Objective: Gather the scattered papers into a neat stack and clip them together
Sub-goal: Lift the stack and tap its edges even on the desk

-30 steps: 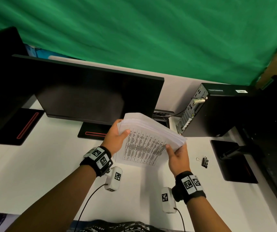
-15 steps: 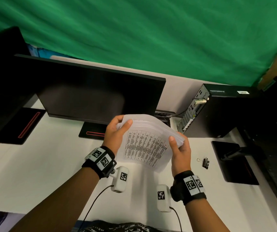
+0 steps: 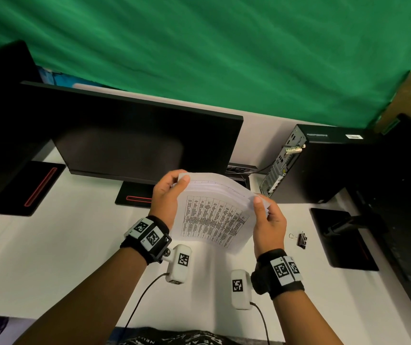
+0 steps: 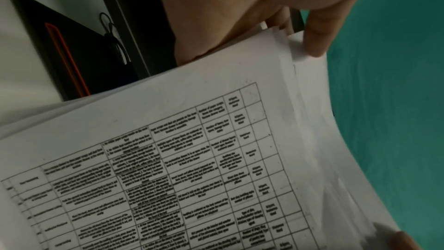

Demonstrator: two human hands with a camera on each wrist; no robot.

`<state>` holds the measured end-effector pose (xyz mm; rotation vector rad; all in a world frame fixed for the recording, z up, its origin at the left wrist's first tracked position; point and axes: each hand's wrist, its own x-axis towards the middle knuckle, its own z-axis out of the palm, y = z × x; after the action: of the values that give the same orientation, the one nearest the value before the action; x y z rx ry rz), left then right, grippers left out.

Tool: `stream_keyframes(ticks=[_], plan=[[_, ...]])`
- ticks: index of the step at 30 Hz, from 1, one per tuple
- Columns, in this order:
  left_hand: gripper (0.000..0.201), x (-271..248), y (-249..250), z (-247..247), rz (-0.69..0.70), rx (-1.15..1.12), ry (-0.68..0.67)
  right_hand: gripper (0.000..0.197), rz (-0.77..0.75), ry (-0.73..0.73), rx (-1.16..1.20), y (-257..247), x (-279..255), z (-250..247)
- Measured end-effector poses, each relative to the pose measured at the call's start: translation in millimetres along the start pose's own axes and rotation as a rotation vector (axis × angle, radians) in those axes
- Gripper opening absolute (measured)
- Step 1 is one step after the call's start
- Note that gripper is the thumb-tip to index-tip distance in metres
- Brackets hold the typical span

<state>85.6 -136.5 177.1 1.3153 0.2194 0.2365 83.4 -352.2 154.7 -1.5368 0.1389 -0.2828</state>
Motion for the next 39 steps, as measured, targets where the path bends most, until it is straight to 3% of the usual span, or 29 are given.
stream_keyframes(ticks=[8, 12, 13, 17, 24, 28, 39], plan=[[0.018, 2, -1, -4, -0.010, 0.025, 0.050, 0.018, 0.001, 0.017, 0.003, -3, -1, 0], [0.023, 0, 6, 0, -0.048, -0.033, 0.025, 0.049, 0.016, 0.002, 0.023, -1, 1, 1], [0.024, 0, 6, 1, -0.045, -0.027, 0.026, 0.049, 0.026, 0.004, 0.031, -2, 1, 2], [0.012, 2, 4, 1, -0.009, 0.016, 0.046, 0.013, 0.021, 0.009, 0.062, -7, 2, 5], [0.008, 5, 0, 1, 0.047, 0.103, 0.049, 0.008, 0.064, 0.021, 0.051, -8, 3, 7], [0.010, 7, -4, 2, 0.059, 0.142, 0.038, 0.023, 0.085, 0.021, 0.070, -6, 5, 7], [0.014, 13, -10, 7, 0.061, 0.161, 0.040, 0.017, 0.070, -0.026, 0.075, -1, 11, 7]])
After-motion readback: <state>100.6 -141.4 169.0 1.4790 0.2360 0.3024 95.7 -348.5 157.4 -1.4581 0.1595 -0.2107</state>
